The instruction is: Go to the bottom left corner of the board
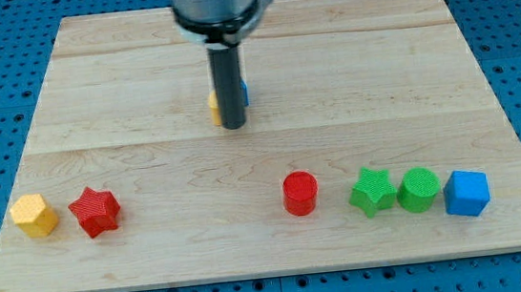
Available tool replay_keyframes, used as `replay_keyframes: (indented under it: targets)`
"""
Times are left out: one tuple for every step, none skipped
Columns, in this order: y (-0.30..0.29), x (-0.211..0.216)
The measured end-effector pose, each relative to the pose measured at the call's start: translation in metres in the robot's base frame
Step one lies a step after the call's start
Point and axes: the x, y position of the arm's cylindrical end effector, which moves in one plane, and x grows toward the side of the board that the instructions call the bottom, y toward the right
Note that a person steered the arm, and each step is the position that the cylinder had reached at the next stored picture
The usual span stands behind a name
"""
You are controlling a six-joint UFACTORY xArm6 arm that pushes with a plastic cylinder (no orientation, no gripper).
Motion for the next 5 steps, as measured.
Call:
replay_keyframes:
  targets:
    - [-0.013, 0.034]
    - [-0.092, 0.034]
    - [-0.106, 0.068]
    - [-0.085, 0.107]
    - [-0.120, 0.145]
